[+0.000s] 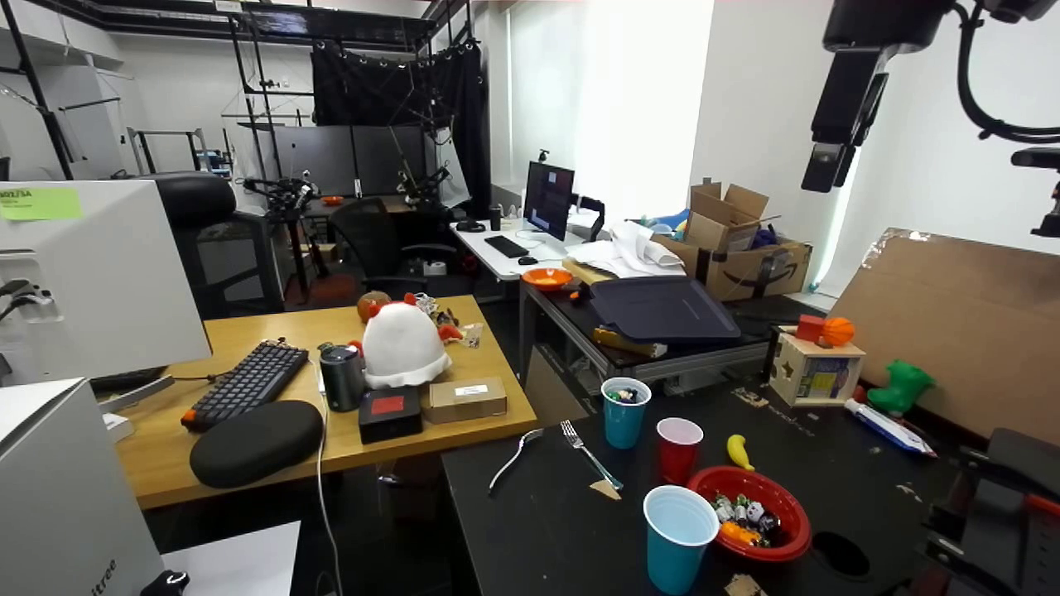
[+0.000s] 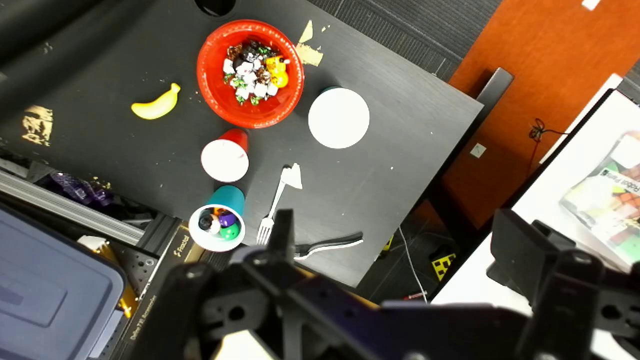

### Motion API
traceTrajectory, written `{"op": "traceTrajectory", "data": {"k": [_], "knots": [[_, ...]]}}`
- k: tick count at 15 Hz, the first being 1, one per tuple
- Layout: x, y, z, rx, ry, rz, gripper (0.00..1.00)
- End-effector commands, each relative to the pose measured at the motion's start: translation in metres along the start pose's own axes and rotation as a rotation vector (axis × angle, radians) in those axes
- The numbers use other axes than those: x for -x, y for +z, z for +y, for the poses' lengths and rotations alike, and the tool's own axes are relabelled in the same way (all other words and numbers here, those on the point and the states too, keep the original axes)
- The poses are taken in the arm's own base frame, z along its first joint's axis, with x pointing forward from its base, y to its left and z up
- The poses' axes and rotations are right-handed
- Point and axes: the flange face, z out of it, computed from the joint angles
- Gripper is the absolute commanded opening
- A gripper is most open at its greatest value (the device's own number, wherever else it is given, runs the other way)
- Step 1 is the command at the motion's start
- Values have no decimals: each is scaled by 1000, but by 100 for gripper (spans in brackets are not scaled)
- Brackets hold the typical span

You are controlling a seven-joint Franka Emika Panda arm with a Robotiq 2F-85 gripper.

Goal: Pick up some of the contents in the cup and put them in the bowl

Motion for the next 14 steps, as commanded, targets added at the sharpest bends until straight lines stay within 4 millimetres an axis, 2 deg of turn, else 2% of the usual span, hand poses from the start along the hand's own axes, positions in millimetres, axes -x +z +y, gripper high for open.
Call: {"op": "traceTrajectory", "data": {"k": [1,4,8,11,14], "knots": [[-1,0,0,16,10,-7,100],[-10,5,15,35,51,-3,100],[-29,20,49,38,156,-4,100],[-51,37,73,32,244,13,100],[-76,56,88,32,305,30,100]]}}
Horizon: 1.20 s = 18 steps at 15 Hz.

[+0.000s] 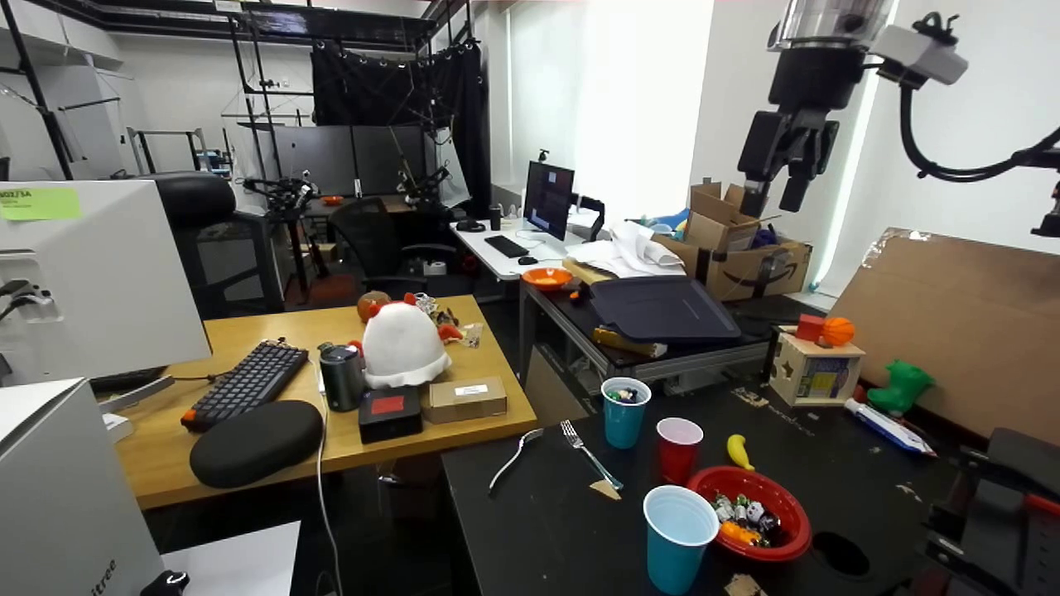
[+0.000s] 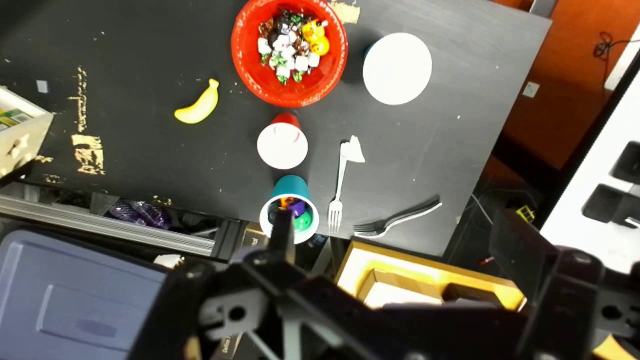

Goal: Pick up some of the contents in the cup and put them in the bowl

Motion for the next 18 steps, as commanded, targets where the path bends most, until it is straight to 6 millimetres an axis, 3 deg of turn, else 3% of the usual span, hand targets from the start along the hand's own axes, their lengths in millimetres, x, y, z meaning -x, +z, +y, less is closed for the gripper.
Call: {"op": "traceTrajectory", "data": {"k": [1,6,14,18], "knots": [[-40,20,3,11,81,9,100],[-91,53,10,17,180,9,100],[-178,124,61,14,380,9,100],[-209,160,72,-2,450,-6,100]]}}
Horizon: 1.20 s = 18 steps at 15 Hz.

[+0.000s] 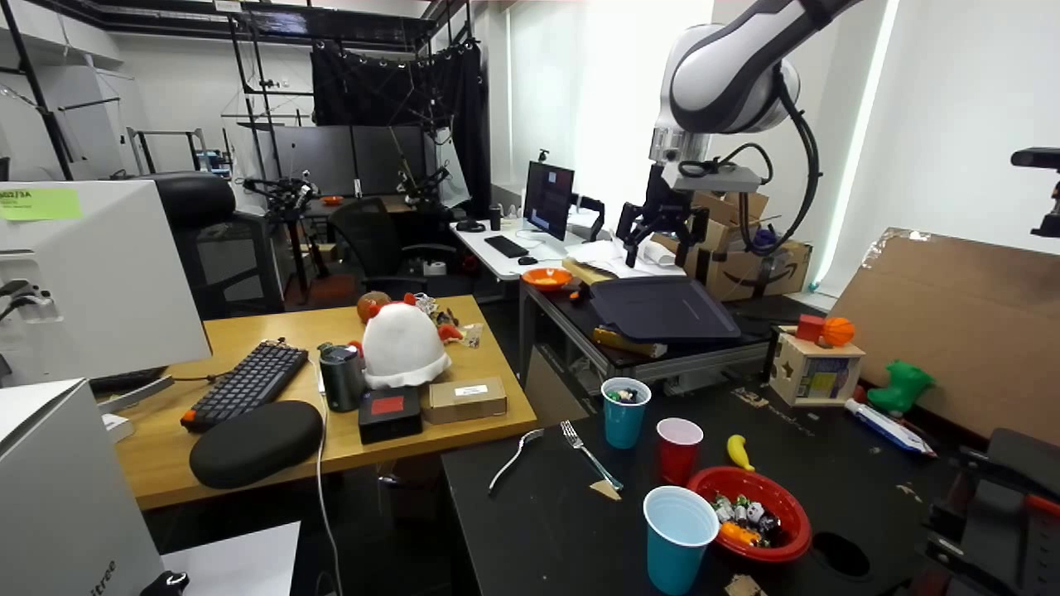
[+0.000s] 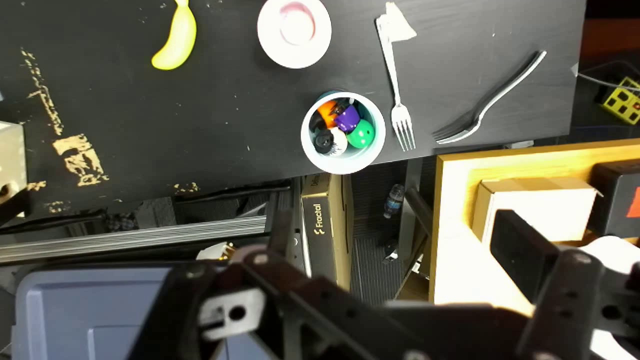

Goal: Pick up some of the contents in the cup and put them in the bowl

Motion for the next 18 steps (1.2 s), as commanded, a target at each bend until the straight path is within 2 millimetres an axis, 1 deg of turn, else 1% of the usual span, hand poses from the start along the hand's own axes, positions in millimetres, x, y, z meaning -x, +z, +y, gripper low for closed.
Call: {"op": "traceTrajectory", "data": {"k": [1,4,6,10,14,16,18], "knots": [[-30,26,-12,-22,71,-7,100],[-41,50,-19,-20,115,-11,100],[-45,67,-20,-22,161,-20,100],[-45,104,-15,2,221,-55,100],[-41,142,-18,11,275,-101,100],[-42,158,-17,24,318,-111,100],[-47,173,-12,28,382,-119,100]]}}
